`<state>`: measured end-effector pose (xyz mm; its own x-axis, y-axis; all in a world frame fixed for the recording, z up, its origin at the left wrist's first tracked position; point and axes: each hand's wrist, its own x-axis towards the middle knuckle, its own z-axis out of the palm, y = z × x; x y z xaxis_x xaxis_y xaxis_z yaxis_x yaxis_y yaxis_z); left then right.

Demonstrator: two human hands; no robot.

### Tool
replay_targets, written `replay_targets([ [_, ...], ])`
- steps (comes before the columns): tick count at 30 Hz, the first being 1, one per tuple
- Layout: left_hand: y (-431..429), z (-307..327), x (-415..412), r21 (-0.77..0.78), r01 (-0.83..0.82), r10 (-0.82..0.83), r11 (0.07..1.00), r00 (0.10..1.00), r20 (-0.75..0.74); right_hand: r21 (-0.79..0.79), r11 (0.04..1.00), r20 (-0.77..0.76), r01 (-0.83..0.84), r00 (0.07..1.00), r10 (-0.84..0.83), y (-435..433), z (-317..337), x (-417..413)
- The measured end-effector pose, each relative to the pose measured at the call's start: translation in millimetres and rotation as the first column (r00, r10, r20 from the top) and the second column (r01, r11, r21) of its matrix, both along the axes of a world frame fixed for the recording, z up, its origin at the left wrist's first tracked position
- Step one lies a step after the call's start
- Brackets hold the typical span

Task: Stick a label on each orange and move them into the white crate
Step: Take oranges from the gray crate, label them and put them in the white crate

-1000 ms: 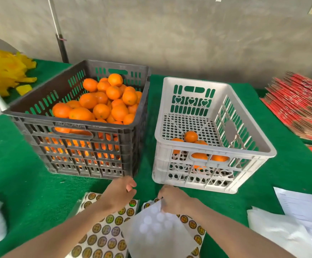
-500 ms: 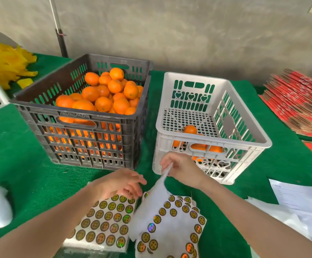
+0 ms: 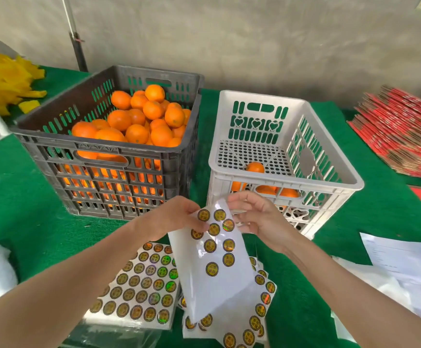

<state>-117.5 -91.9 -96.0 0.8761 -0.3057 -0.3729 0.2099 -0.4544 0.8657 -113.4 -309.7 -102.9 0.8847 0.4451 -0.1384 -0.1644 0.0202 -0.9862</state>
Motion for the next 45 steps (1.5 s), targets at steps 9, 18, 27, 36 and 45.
replay_targets([
  [9,4,0,-3,-0.152,0.005,-0.034,0.988,0.982,-0.184,-0.343,0.927,0.284,0.153,0.957,-0.053,10,-8,-12],
  [18,-8,-14,8,-0.097,-0.069,0.039,0.993,0.959,-0.282,-0.384,0.899,0.444,0.213,0.896,-0.022,8,-13,-24],
  [27,-15,-59,15,0.328,0.282,-0.288,0.902,0.957,-0.031,-0.315,0.905,0.284,0.286,0.938,-0.198,5,-2,-20],
  [36,21,3,3,0.167,-0.122,-0.075,0.978,0.541,0.838,0.006,0.952,0.656,0.307,0.717,-0.236,69,67,15],
  [45,140,81,107,0.066,-0.602,0.294,0.796,0.480,0.827,-0.368,0.890,0.782,0.268,0.607,0.140,185,95,129],
])
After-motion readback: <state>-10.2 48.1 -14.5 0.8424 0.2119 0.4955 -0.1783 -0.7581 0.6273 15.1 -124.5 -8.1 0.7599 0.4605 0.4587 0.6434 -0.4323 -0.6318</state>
